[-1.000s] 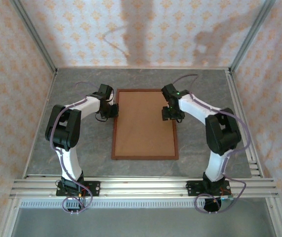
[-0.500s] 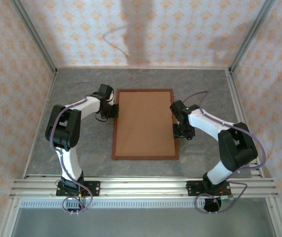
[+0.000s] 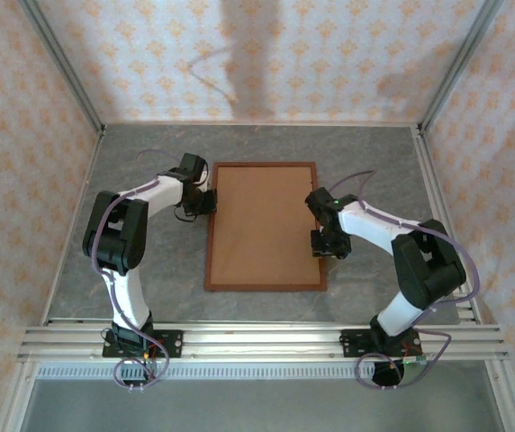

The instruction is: Put the photo into the frame

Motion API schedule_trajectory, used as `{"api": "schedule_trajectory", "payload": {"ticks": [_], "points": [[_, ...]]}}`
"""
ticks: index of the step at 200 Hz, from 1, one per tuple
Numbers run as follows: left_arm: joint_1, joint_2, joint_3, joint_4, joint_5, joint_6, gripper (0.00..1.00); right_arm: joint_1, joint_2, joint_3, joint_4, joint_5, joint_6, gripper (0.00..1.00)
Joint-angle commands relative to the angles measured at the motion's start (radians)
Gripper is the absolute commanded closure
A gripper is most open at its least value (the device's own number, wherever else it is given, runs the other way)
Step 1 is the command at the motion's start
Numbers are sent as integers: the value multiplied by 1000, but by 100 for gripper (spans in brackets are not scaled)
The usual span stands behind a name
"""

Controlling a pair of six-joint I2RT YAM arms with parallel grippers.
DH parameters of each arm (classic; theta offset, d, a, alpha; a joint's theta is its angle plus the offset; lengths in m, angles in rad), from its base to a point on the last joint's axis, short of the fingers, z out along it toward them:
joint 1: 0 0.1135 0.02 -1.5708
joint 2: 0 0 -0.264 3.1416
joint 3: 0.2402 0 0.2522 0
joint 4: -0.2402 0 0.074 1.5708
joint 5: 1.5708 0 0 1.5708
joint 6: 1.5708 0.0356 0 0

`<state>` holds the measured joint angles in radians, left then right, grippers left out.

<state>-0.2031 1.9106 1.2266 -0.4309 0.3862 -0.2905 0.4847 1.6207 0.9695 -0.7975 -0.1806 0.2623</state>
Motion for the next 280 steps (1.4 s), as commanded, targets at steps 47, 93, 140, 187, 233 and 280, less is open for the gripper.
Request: {"api": "schedule_trajectory", "payload": {"ticks": [47, 93, 140, 187, 233, 280], "points": [[-10, -27, -15, -9, 14, -16, 93, 41, 59, -51, 104, -49, 40, 61], [-10, -26, -16, -7, 16, -19, 93, 72, 101, -75, 192, -95, 22, 62], [-10, -27, -16, -11, 17, -19, 93, 81, 135, -71, 204, -71, -3, 61], [-10, -28, -13, -14, 14, -18, 93, 73, 4, 20, 78, 39, -29, 55], [-10, -32, -15, -15, 9, -18, 93, -59, -47, 102, 73, 42, -36, 49], [-10, -42, -14, -18, 11, -18, 93, -175, 136, 254, 181, -112, -29, 49]]}}
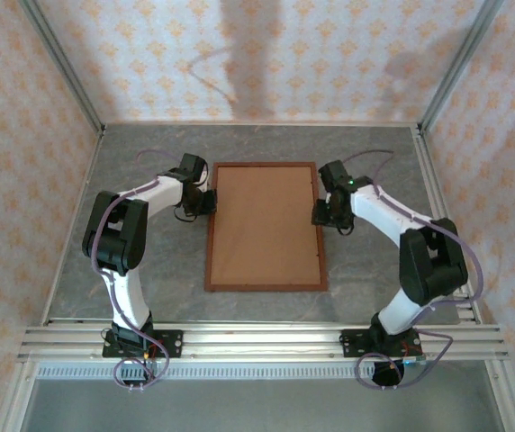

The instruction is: Put the photo into the frame

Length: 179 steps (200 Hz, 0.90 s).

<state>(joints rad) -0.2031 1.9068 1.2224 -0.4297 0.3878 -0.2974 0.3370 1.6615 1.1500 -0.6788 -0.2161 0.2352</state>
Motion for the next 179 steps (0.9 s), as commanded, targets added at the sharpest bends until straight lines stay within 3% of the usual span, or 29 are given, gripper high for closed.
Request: {"api": "schedule_trajectory", "payload": {"ticks": [1, 68, 147, 179], "points": [[-10, -38, -11, -19, 10, -11, 93, -28, 98, 76, 65, -79, -1, 49], [-10, -45, -11, -16, 11, -14, 92, -49, 283, 218, 87, -56, -22, 55], [-12, -69, -26, -5, 22, -24, 91, -50, 313, 202, 78, -16, -60, 82], [-6, -91, -25, 22, 2, -53, 77, -50, 311, 188, 76, -13, -72, 86]]}}
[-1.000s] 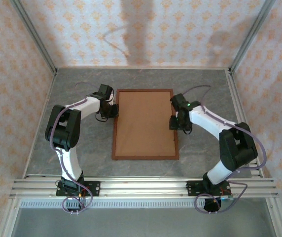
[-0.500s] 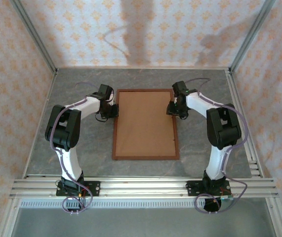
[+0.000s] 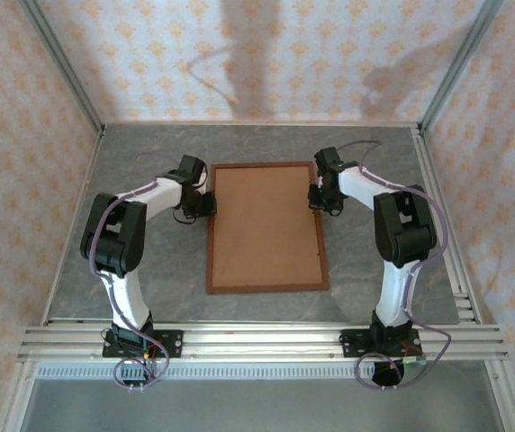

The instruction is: Put the photo into the frame

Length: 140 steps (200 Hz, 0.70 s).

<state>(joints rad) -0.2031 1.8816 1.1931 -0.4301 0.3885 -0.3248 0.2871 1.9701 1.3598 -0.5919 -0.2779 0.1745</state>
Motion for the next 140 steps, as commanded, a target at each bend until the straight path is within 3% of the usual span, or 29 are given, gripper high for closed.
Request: {"api": "schedule_trajectory", "payload": {"ticks": [1, 37, 57, 84, 140], "points": [[-6, -67, 4, 23, 1, -26, 77, 0, 2, -22, -11, 49, -12, 86], [20, -66, 64, 8, -53, -34, 54, 0, 11, -16, -9, 54, -19, 86], [27, -36, 118, -20, -93, -18, 51, -1, 18, -13, -8, 53, -20, 86], [37, 37, 212, -76, -118, 9, 54, 0, 21, -8, -5, 45, -22, 86], [40, 183, 385, -172, -146, 52, 73, 0, 26, 4, -7, 40, -29, 86]]}}
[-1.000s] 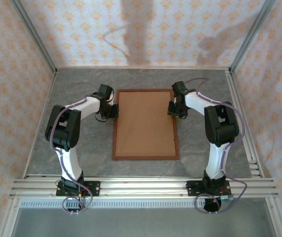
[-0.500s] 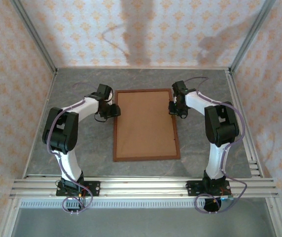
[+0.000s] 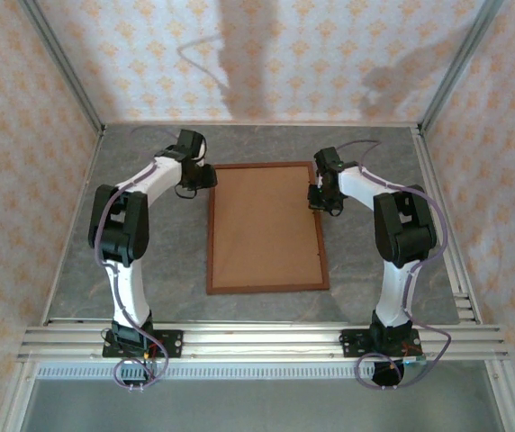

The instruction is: Put the photo into the frame

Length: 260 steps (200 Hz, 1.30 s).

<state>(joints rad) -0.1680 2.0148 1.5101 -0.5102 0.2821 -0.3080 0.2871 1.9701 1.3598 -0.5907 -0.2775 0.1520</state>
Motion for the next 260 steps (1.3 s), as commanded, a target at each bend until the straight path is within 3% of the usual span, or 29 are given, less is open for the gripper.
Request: {"api": "schedule_trajectory", "payload": {"ticks": [1, 65, 260], "points": [[5, 52, 70, -95, -40, 36, 73, 0, 26, 4, -8, 40, -7, 86], [5, 124, 122, -121, -28, 48, 81, 0, 32, 3, -9, 35, -12, 86], [-68, 232, 123, -158, 0, 86, 75, 7, 47, 9, -6, 1, -4, 86]]}}
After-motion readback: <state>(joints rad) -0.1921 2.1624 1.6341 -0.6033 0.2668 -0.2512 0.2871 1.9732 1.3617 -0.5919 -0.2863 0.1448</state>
